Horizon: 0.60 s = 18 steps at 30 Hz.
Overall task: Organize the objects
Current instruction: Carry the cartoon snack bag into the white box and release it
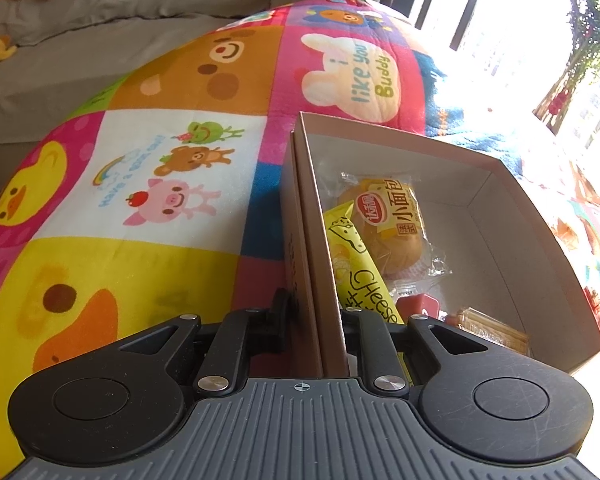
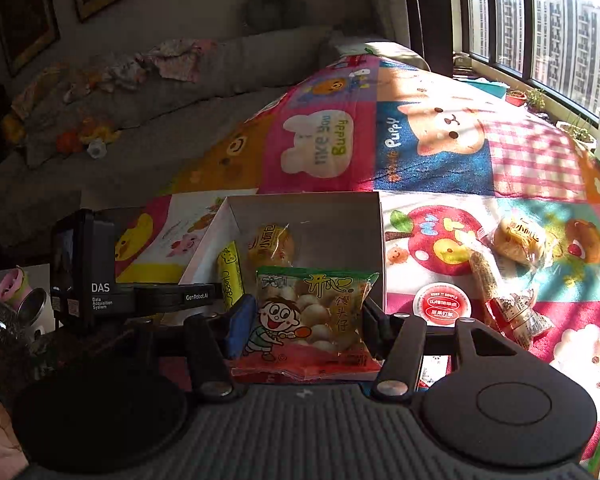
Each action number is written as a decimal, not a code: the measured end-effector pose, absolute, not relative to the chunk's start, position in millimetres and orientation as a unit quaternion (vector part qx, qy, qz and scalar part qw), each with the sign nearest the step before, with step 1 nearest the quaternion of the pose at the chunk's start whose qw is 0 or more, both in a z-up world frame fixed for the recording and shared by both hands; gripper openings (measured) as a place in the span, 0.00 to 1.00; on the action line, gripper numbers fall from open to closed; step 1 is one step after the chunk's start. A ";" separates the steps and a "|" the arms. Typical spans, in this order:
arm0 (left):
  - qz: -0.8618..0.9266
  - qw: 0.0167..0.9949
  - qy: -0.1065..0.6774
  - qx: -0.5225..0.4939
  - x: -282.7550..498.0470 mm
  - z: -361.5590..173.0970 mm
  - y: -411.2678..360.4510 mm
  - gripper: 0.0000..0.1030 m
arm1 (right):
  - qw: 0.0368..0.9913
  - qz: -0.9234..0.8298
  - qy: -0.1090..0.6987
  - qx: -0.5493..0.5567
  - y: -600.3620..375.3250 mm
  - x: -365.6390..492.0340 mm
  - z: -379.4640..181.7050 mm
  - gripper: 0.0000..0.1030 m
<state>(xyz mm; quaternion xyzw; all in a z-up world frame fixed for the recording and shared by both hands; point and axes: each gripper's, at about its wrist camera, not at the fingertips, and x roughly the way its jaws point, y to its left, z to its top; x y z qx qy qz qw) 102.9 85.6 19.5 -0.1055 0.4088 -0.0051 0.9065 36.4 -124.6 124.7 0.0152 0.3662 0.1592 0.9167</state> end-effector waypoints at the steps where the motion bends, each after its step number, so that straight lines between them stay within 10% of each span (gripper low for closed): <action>1: -0.005 0.907 0.408 -0.104 102.7 19.4 85.2 0.18 | 0.917 0.156 0.367 0.013 -118.7 52.3 122.3 0.54; 18: -0.001 0.909 0.404 -0.105 100.7 19.0 84.0 0.17 | 0.915 0.113 0.388 0.005 -112.0 128.2 75.8 0.67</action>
